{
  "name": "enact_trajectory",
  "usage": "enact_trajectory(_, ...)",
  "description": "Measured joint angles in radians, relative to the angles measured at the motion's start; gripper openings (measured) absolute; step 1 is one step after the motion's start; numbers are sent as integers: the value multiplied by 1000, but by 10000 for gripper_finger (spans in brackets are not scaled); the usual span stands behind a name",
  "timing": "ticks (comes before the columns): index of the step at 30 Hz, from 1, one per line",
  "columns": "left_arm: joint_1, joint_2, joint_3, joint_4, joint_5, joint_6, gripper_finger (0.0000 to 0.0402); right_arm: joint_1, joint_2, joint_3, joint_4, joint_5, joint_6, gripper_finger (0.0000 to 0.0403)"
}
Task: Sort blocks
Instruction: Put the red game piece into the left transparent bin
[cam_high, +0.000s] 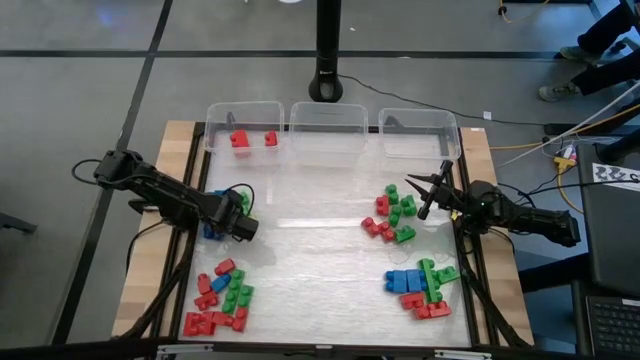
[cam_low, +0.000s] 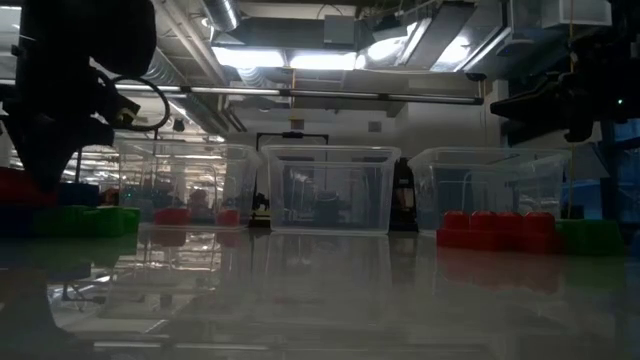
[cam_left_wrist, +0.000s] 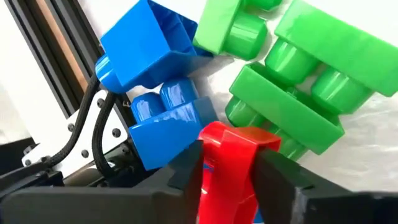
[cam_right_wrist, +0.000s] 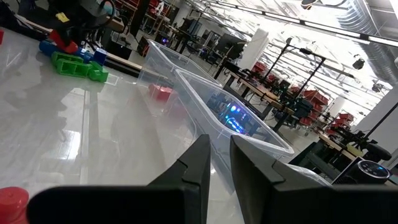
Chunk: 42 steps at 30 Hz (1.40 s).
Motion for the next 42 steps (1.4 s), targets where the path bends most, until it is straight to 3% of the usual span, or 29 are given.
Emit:
enact_trajectory(7,0,0,0,2,-41,62,11,0,0,0,-4,0,-2,65)
enact_trajectory(13,0,1,13,-39,-57,117,6,0,0,0,-5,0,-2,65)
enact_trajectory(18,1,-16,172,-157,-73,163,5,0,0,0,-4,0,-2,65)
enact_trajectory(23,63,-95,388,-169,-218,330,4,0,0,0,-2,0,-1,65)
enact_trajectory(29,239,-218,518,-15,-415,666,3,0,0,0,-1,0,-1,65)
enact_trajectory(34,473,-284,479,212,-443,983,2,0,0,0,1,0,-1,65)
enact_trajectory(37,610,-277,445,316,-410,1129,2,0,0,0,5,4,-1,65)
enact_trajectory(42,837,-223,396,435,-185,1302,1,0,0,-5,46,25,-2,65)
